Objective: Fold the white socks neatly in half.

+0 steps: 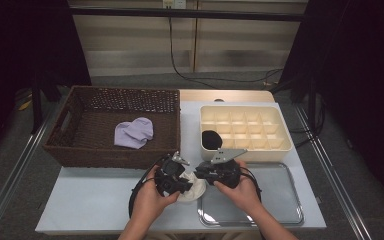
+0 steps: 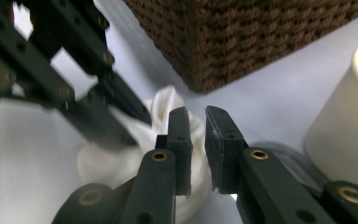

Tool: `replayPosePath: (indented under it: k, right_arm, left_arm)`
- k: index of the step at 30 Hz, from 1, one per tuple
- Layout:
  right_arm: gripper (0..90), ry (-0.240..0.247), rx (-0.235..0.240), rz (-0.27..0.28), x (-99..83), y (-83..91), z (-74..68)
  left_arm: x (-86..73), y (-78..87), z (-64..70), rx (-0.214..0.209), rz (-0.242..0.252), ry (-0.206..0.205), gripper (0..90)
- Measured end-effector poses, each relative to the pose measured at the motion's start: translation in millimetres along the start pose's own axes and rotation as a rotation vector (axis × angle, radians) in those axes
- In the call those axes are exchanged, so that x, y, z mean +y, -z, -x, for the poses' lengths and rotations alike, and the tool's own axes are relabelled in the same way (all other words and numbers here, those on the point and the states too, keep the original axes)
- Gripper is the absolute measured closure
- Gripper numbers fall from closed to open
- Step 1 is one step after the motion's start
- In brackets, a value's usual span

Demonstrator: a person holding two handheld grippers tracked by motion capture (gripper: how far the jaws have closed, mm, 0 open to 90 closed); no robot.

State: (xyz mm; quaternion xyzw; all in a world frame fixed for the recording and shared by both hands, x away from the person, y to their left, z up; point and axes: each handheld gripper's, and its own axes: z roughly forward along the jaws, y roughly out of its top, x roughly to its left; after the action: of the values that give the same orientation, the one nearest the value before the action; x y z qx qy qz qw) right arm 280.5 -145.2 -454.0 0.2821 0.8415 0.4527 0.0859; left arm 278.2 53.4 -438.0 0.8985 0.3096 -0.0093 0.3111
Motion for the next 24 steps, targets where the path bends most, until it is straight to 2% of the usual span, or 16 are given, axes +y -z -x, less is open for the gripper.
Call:
replayPosePath:
  k: [3,7,8,10,12,16,19,23,24]
  right_arm:
    - [80.5,0.014,0.005,-0.017,3.0,-6.4,-2.3]
    - [81.2,0.037,0.007,-0.067,-2.2,-15.7,-3.5]
    - [81.9,0.04,0.004,-0.075,-3.3,-16.4,-3.6]
    - [82.9,0.05,0.001,-0.09,-5.0,-16.8,-4.0]
    - [83.2,0.064,-0.003,-0.106,-6.8,-16.9,-3.2]
    - [83.3,0.056,-0.001,-0.106,-10.2,-15.4,-1.7]
    - [83.4,0.055,-0.003,-0.106,-11.5,-14.9,-1.8]
    - [83.5,0.056,-0.003,-0.101,-12.9,-13.9,-2.7]
    - [83.5,0.053,-0.002,-0.098,-13.4,-13.7,-2.8]
  left_arm:
    - [0.1,-1.2,1.4,0.0,0.005,-0.002,77.2]
    - [-1.0,-0.4,0.1,-0.004,0.004,0.001,75.0]
    - [-1.1,-0.4,0.3,-0.004,0.008,0.012,74.2]
    - [-0.4,1.8,-0.2,-0.019,0.014,0.022,70.3]
    - [0.6,6.7,-0.8,-0.014,0.014,0.025,67.5]
    - [-1.6,20.4,-7.1,-0.012,0.046,0.085,63.9]
    - [-5.8,28.9,-14.0,0.028,0.064,0.123,63.6]
    - [-13.9,25.2,-21.7,0.035,0.051,0.165,62.4]
    - [-16.1,22.5,-23.0,0.038,0.039,0.166,61.5]
